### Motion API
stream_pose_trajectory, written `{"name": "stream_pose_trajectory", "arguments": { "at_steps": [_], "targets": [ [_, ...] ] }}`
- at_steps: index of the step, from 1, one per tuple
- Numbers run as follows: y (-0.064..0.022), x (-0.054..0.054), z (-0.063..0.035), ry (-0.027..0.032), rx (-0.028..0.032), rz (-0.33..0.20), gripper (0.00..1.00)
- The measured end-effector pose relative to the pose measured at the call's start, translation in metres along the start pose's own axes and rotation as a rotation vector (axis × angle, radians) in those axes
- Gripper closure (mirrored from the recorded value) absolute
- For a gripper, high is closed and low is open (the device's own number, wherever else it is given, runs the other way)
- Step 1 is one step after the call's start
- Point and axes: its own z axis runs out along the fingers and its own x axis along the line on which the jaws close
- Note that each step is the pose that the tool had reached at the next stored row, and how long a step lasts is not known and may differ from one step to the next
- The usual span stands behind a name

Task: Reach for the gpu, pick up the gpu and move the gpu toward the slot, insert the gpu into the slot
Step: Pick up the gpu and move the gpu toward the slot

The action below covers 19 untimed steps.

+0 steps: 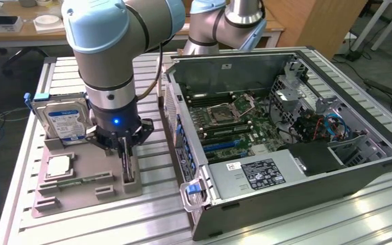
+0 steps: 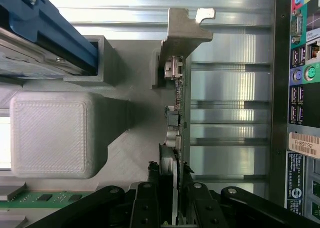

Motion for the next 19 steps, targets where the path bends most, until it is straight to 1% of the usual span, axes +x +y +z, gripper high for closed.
{"name": "stream_pose_trajectory", "arguments": {
  "at_steps": [2,4,19],
  "targets": [
    [0.0001,0.000,-0.0023,0.0000,-0.0004,0.000,0.73],
    [0.0004,0.000,-0.0085,0.0001,-0.0003,0.000,0.73],
    [0.0035,0.000,-0.0768,0.0002,-0.0003,0.000,0.73]
  ]
}}
